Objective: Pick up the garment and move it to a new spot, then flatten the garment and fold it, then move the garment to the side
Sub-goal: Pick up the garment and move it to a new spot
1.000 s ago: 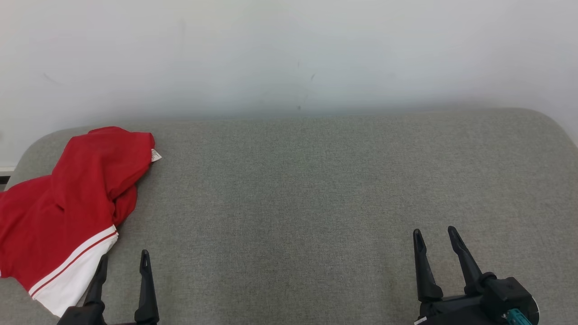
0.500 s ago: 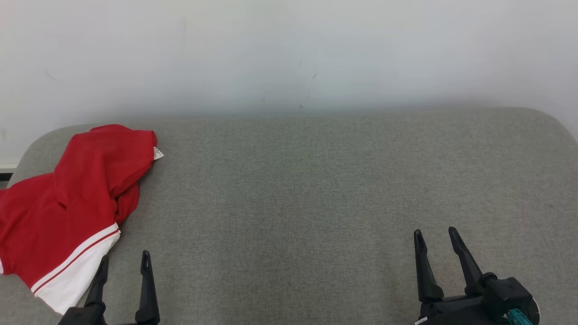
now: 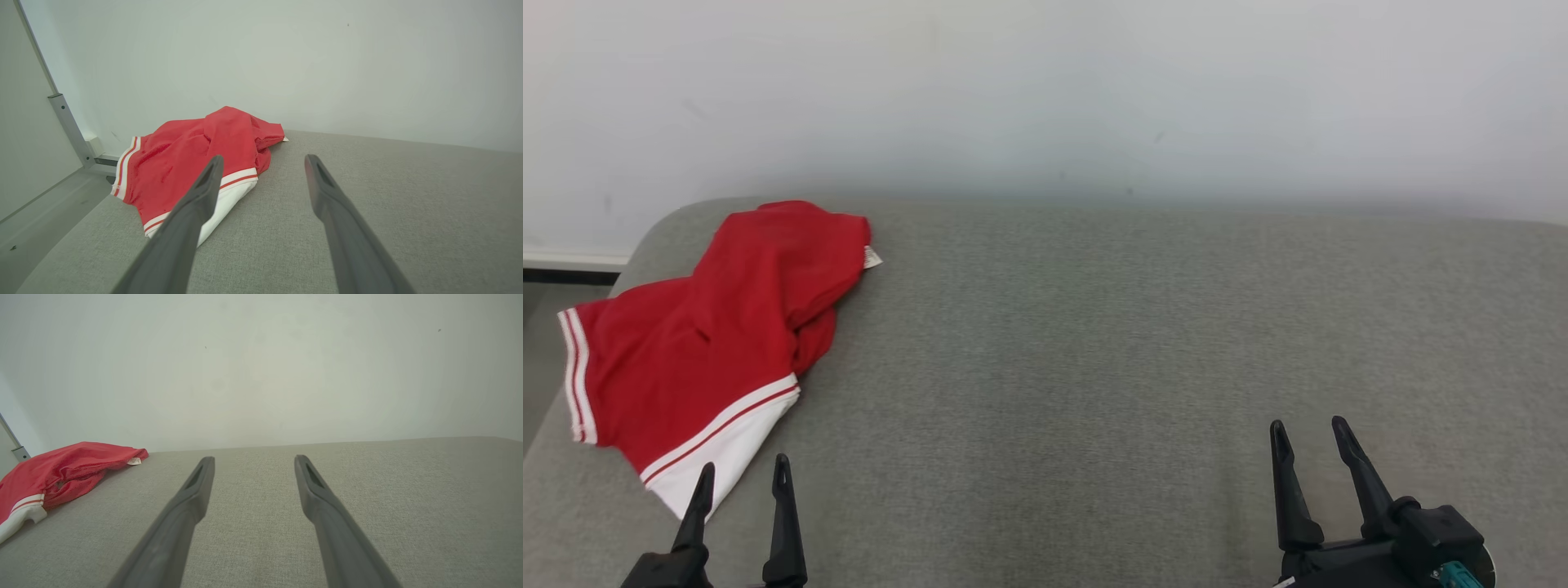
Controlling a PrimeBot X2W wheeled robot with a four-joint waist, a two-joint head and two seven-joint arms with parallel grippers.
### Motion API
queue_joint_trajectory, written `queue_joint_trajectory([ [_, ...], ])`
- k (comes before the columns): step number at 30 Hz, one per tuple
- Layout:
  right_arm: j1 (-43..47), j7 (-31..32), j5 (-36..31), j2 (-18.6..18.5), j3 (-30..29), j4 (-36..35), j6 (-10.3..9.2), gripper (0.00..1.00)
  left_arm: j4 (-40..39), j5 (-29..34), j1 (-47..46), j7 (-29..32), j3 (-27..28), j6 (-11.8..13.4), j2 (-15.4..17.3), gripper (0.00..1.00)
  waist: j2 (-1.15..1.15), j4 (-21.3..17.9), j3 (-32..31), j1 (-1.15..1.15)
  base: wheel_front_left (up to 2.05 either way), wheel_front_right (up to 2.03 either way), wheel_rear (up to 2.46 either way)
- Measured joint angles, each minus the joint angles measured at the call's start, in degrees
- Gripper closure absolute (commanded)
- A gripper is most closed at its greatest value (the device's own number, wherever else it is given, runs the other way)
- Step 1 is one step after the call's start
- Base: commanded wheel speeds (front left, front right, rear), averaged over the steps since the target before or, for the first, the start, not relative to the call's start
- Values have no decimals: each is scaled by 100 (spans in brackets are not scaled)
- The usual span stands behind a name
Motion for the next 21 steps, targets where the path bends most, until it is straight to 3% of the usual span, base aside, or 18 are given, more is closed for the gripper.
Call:
queue_joint_trajectory([
  [21, 52, -2, -2, 0, -1, 120, 0, 0, 171, -126, 42, -5, 41, 110, 51, 0, 0, 1466, 20, 0, 0, 0, 0],
])
